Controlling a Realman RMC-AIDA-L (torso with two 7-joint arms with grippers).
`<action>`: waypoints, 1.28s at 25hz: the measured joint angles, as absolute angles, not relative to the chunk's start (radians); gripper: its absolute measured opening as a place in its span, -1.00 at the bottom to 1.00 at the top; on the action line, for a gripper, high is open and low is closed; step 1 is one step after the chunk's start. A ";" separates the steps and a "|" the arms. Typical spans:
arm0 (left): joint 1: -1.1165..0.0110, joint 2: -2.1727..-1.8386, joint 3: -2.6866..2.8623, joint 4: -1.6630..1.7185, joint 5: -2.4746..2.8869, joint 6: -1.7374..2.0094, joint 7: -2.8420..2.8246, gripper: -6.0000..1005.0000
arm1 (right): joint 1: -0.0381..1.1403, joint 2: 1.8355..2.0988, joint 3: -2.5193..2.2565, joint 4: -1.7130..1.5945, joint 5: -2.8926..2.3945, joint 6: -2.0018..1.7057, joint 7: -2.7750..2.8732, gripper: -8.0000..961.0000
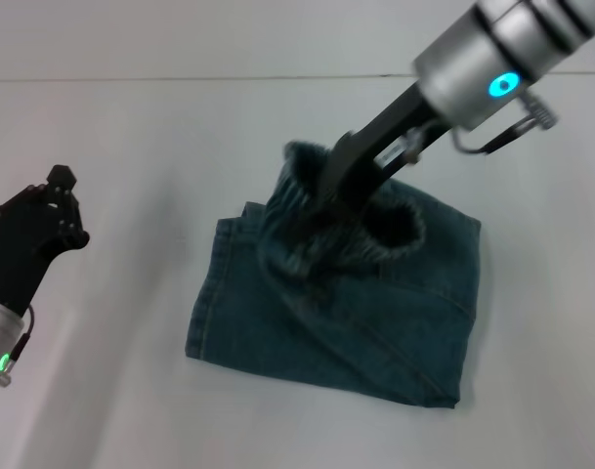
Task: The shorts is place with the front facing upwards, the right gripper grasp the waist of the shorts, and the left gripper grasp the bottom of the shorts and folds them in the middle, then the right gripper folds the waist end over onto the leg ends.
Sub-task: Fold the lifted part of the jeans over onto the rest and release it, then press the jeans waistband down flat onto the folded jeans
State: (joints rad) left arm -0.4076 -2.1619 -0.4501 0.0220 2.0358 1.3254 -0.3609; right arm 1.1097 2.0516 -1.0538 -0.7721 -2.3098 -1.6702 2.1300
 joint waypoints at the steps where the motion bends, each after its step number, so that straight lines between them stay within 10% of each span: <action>1: -0.404 -2.162 -0.456 0.025 2.036 1.324 -0.361 -0.99 | 1.117 2.064 -1.079 -0.767 -2.311 -1.657 2.130 -0.74; 9: -0.395 -2.162 -0.482 0.029 2.036 1.323 -0.362 -0.99 | 1.160 2.095 -1.150 -0.692 -2.313 -1.591 2.118 -0.72; 32: -0.396 -2.150 -0.387 0.098 2.051 1.407 -0.559 -0.98 | 1.004 2.076 -1.113 -0.859 -2.303 -1.713 2.097 0.87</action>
